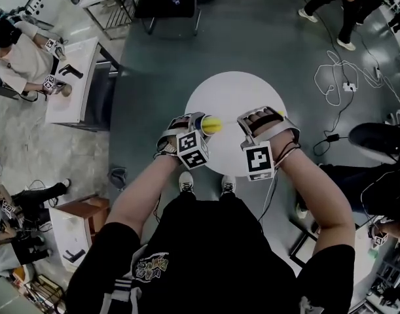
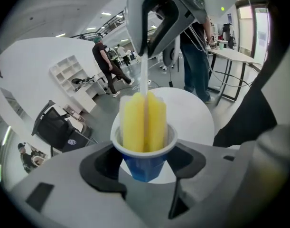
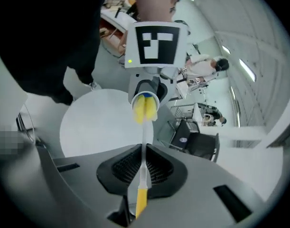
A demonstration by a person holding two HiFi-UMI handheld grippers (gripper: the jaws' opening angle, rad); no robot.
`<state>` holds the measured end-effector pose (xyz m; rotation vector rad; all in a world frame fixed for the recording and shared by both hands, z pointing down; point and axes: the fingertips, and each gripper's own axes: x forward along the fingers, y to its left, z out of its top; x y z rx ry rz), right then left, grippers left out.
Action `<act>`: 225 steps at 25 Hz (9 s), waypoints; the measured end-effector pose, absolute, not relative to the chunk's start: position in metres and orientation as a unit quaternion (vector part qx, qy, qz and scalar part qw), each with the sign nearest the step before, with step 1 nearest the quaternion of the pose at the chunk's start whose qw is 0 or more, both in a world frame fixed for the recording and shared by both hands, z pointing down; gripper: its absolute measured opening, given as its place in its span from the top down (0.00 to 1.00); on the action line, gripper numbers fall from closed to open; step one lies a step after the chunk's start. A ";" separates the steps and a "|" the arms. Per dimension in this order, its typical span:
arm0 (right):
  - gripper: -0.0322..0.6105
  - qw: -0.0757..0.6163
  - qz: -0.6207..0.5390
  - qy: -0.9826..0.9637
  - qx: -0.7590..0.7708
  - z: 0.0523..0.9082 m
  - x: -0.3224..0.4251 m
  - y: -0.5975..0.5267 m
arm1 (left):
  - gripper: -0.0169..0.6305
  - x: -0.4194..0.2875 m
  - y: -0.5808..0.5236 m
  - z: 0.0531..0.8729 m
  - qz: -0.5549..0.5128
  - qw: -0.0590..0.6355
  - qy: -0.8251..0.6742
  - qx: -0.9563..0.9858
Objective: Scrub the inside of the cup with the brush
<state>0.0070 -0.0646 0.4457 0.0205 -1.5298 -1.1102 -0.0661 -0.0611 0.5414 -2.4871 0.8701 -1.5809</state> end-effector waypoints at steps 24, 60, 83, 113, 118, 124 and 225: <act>0.88 0.511 -0.630 -0.581 -0.067 0.417 -0.013 -0.040 | 0.54 -0.050 -0.010 0.496 -0.492 -0.168 -0.079 -0.850; 0.88 0.342 0.379 -0.852 0.113 0.416 0.000 -0.021 | 0.55 -0.055 -0.080 0.445 -0.534 0.395 0.202 -0.720; 0.88 0.532 -0.510 -0.674 0.061 0.393 0.007 -0.022 | 0.55 -0.034 0.003 0.467 -0.440 -0.133 0.002 -0.888; 0.88 0.517 -0.064 -0.849 0.086 0.429 0.038 -0.027 | 0.56 -0.043 -0.042 0.449 -0.478 0.166 0.077 -0.859; 0.88 0.495 0.021 -0.865 0.080 0.429 0.041 -0.028 | 0.56 -0.051 -0.052 0.450 -0.484 0.192 0.086 -0.849; 0.88 0.476 0.051 -0.870 0.115 0.430 0.064 -0.043 | 0.55 -0.063 -0.078 0.448 -0.461 0.170 0.147 -0.858; 0.70 0.081 0.487 -0.826 0.274 0.588 0.044 -0.142 | 0.53 0.010 -0.138 0.612 -0.191 0.011 0.428 -0.883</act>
